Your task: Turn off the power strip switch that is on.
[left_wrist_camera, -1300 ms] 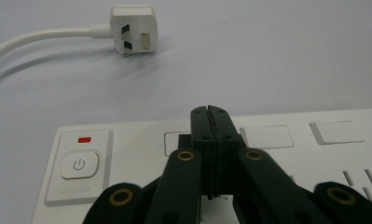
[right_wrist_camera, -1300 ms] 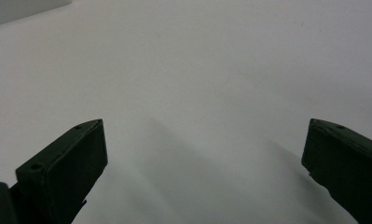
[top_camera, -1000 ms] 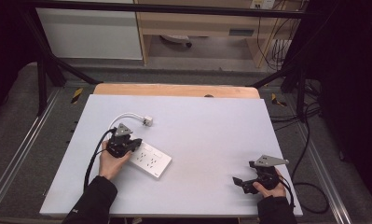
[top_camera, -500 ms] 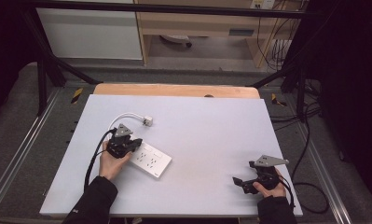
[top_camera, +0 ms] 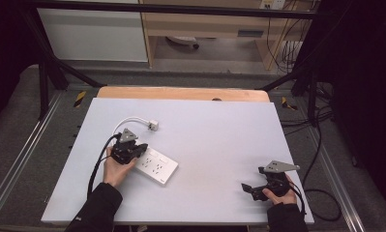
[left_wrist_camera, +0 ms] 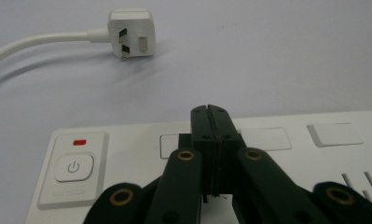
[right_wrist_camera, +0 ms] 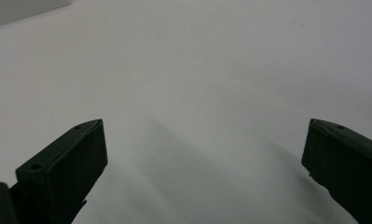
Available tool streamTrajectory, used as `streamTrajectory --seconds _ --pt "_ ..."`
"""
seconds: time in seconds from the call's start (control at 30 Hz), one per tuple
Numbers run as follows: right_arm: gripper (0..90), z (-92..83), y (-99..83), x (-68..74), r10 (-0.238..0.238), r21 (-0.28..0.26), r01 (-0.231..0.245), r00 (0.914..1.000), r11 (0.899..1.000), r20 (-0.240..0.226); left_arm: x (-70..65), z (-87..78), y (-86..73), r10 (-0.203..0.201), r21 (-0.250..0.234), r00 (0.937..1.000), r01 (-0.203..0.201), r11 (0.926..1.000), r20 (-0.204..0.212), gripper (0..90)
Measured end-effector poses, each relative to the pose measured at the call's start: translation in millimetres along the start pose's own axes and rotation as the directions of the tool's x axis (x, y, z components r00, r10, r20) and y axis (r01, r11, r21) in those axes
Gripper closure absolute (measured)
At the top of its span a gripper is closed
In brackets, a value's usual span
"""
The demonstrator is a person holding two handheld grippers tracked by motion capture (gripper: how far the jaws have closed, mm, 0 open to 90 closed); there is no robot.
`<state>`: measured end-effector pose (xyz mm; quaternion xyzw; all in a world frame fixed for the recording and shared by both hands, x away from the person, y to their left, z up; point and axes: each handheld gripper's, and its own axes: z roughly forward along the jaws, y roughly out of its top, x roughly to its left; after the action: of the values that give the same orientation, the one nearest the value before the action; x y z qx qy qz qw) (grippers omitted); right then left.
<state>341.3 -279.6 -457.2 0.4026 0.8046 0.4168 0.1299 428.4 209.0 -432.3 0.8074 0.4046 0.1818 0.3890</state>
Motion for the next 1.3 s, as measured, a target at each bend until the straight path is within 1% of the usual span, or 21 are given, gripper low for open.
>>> streamTrajectory --seconds 0.17,0.2,0.23,0.27,0.3,0.33,0.4,0.47,0.57,0.63,0.7,0.77,0.87,0.97,1.03,1.1,1.23,1.3 --pt "0.7 -0.1 0.1 0.0 -0.003 0.000 0.003 1.0000 1.000 -0.001 0.5 0.2 -0.2 -0.002 0.003 1.0000 0.002 1.0000 0.003 89.8" --pt "0.6 -0.1 0.0 0.1 0.000 0.000 0.000 1.0000 1.000 0.000 0.6 1.7 -0.8 -0.010 0.004 0.9992 0.010 0.9999 0.038 89.9" --pt "0.6 -0.1 0.1 0.0 -0.002 -0.001 0.002 1.0000 1.000 0.000 0.6 1.7 -0.8 -0.010 0.004 0.9992 0.010 0.9999 0.038 89.9" --pt "0.6 -0.1 0.1 0.0 -0.002 -0.001 0.002 1.0000 1.000 0.000 -0.1 2.8 -0.8 -0.016 0.002 0.9980 0.016 0.9999 0.061 89.9" --pt "0.7 -0.1 0.0 0.1 0.001 -0.001 -0.001 1.0000 1.000 0.000 -2.2 3.2 0.0 0.002 0.004 0.9989 -0.002 1.0000 0.048 89.9" --pt "0.7 -0.1 0.0 0.1 0.000 -0.001 0.000 1.0000 1.000 0.000 -5.9 3.5 1.0 0.029 0.009 0.9992 -0.029 0.9995 0.028 90.0" --pt "0.7 -0.1 0.1 0.0 0.000 -0.002 0.000 1.0000 1.000 -0.001 -6.0 3.5 1.3 0.031 0.010 0.9991 -0.032 0.9994 0.029 89.9" --pt "0.6 0.1 -0.1 -0.3 -0.003 -0.001 0.003 1.0000 1.000 -0.003 -3.7 2.8 0.9 0.021 0.011 0.9990 -0.021 0.9997 0.040 89.9" --pt "0.7 0.4 -0.1 -0.1 -0.002 0.003 0.002 1.0000 1.000 -0.007 -1.9 1.7 0.6 0.012 0.014 0.9992 -0.013 0.9998 0.039 90.0" --pt "0.6 0.6 0.0 -0.3 -0.001 0.003 0.001 1.0000 1.000 -0.008 -2.4 1.1 0.3 0.029 0.010 0.9985 -0.030 0.9995 0.046 90.0" --pt "0.7 0.7 -0.1 -0.1 -0.001 0.002 0.001 1.0000 1.000 -0.009 -3.8 -1.2 1.7 0.031 -0.009 0.9980 -0.030 0.9995 0.055 90.0" --pt "0.6 0.6 -0.1 -0.2 -0.001 0.003 0.001 1.0000 1.000 -0.009 -4.9 -4.9 3.7 0.031 -0.025 0.9981 -0.030 0.9992 0.053 90.0" --pt "0.7 0.3 0.0 -0.1 0.000 0.003 0.000 1.0000 1.000 -0.009 -4.1 -8.9 5.0 0.031 -0.027 0.9987 -0.029 0.9992 0.040 90.0" --pt "0.7 0.4 0.0 -0.2 -0.001 0.002 0.001 1.0000 1.000 -0.008 -2.3 -10.3 4.6 0.021 -0.016 0.9990 -0.021 0.9997 0.039 89.9" --pt "0.6 0.3 0.0 -0.5 -0.003 -0.001 0.003 1.0000 1.000 -0.007 -1.7 -11.7 4.5 0.026 -0.007 0.9992 -0.026 0.9996 0.029 89.9" --pt "0.6 0.3 0.0 -0.3 0.001 -0.003 -0.001 1.0000 1.000 -0.007 -1.2 -13.6 4.7 0.019 -0.003 0.9994 -0.018 0.9998 0.030 89.9" --pt "0.7 0.2 0.1 -0.3 -0.002 -0.005 0.002 1.0000 1.000 -0.006 -1.7 -19.9 4.1 0.029 0.003 0.9992 -0.030 0.9996 0.029 89.8" --pt "0.7 0.3 0.2 -0.3 0.000 -0.001 0.000 1.0000 1.000 -0.005 -1.7 -23.4 3.3 0.026 0.003 0.9992 -0.026 0.9997 0.029 89.8"
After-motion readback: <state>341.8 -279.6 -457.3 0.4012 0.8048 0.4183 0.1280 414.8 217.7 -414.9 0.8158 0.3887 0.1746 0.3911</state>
